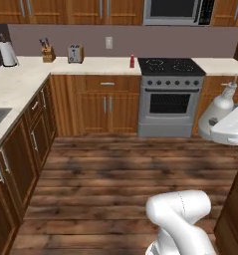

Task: Take 2 condiments from the cabinet and move them on the counter near the stove.Make sure the condiments are lined up with each other, next to each other.

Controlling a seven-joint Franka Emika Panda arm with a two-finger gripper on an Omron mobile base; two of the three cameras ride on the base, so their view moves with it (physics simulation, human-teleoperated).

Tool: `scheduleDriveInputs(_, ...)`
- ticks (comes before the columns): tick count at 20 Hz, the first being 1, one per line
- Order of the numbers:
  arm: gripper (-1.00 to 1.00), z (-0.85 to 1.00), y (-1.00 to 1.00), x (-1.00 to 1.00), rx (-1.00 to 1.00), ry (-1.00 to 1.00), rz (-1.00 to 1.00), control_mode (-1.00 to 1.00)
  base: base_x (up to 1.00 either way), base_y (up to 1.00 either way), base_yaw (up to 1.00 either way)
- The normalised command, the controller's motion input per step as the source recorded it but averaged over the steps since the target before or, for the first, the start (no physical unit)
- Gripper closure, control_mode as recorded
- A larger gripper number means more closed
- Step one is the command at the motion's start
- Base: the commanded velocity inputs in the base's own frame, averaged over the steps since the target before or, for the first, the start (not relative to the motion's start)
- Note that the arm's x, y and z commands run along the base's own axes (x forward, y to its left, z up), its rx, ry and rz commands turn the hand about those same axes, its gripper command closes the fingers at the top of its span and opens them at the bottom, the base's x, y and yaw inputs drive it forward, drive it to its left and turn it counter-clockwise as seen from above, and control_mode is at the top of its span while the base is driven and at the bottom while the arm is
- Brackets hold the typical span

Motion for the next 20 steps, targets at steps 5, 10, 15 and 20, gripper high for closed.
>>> scheduleDriveInputs(5,1.0,0.0,0.0,0.0,0.0,0.0,0.0,1.0,0.81,0.15,-0.1)
scheduleDriveInputs(10,1.0,0.0,0.0,0.0,0.0,0.0,0.0,1.0,0.74,0.21,-0.1)
scheduleDriveInputs(15,1.0,0.0,0.0,0.0,0.0,0.0,0.0,1.0,0.76,0.3,-0.11)
scheduleDriveInputs(20,1.0,0.0,0.0,0.0,0.0,0.0,0.0,1.0,0.7,0.39,-0.12)
